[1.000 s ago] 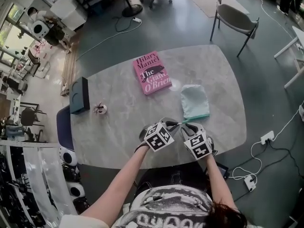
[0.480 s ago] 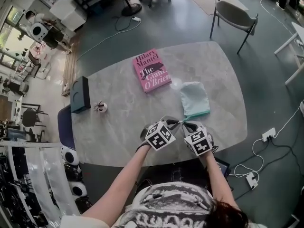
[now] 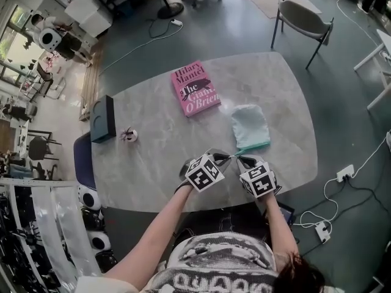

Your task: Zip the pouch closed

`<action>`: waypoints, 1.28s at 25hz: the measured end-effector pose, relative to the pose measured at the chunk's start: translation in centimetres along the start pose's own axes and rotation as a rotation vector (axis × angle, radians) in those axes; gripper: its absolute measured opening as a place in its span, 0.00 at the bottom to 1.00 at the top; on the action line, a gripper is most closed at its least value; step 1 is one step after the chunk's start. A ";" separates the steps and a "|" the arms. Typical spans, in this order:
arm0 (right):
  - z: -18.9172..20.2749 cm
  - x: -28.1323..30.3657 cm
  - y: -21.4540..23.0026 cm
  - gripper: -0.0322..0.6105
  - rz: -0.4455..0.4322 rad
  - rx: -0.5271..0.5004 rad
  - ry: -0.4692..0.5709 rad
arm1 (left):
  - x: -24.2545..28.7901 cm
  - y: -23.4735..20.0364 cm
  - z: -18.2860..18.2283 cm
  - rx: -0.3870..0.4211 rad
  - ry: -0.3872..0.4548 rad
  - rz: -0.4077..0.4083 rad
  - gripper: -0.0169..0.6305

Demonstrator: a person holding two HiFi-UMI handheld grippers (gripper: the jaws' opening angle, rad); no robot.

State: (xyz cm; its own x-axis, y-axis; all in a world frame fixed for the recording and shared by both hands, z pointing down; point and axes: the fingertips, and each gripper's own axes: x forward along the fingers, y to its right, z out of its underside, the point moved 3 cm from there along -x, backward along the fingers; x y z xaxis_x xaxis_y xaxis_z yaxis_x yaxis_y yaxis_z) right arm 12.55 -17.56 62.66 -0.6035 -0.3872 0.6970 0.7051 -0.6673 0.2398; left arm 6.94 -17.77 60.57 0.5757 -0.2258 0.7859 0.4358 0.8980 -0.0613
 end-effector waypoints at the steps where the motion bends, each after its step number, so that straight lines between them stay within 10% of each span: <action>1: 0.2 0.0 0.3 0.06 0.008 0.006 -0.003 | -0.1 0.0 0.0 0.001 -0.001 0.000 0.05; 32: 4.0 -4.0 11.0 0.06 0.178 0.023 -0.124 | 0.8 -1.5 1.0 -0.015 -0.062 -0.006 0.05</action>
State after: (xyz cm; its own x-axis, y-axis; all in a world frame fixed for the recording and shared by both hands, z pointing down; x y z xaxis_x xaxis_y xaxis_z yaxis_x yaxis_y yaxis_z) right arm 24.22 -20.74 65.20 -0.4191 -0.4159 0.8071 0.8057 -0.5802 0.1194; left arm 6.00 -18.93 61.89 0.5292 -0.2066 0.8230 0.4499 0.8907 -0.0658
